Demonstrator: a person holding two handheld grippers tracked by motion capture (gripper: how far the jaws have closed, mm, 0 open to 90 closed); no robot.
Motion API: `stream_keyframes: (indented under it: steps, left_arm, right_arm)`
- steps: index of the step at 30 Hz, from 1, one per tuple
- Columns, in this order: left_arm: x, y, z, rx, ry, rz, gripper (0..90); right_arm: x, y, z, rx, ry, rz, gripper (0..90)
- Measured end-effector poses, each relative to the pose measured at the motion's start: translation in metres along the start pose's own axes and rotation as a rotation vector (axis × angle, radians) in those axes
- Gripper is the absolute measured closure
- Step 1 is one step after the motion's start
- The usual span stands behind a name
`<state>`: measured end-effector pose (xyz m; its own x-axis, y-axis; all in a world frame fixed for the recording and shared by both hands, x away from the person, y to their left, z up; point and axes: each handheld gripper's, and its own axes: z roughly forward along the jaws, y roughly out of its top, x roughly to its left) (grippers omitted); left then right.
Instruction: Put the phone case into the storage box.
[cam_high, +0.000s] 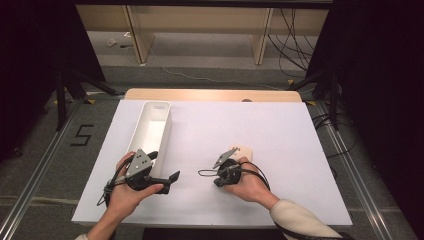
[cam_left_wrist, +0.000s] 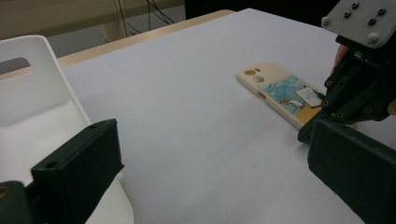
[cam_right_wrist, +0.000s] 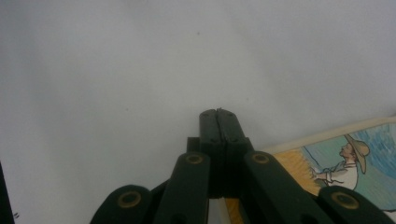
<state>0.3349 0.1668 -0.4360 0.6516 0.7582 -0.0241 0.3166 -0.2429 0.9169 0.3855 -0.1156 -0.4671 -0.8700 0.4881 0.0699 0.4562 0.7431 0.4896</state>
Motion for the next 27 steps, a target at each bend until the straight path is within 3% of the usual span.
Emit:
stream_keyframes:
  steps: [10,16,22,27]
  left_arm:
    - [0.000,0.000,0.000,0.000,-0.002,-0.001,2.1]
    - [-0.001,0.000,0.001,0.001,-0.004,0.001,2.2]
    - [-0.001,0.000,0.001,0.000,-0.002,0.000,2.2]
    - [-0.001,0.000,0.000,0.001,-0.003,0.001,2.1]
  right_arm:
    - [0.001,-0.013,-0.012,0.022,0.033,0.017,90.0]
    - [0.001,-0.023,-0.017,0.040,0.029,0.032,90.0]
    - [-0.001,-0.006,-0.019,-0.042,-0.004,0.023,90.0]
    - [-0.006,0.003,-0.009,-0.045,-0.028,0.031,90.0]
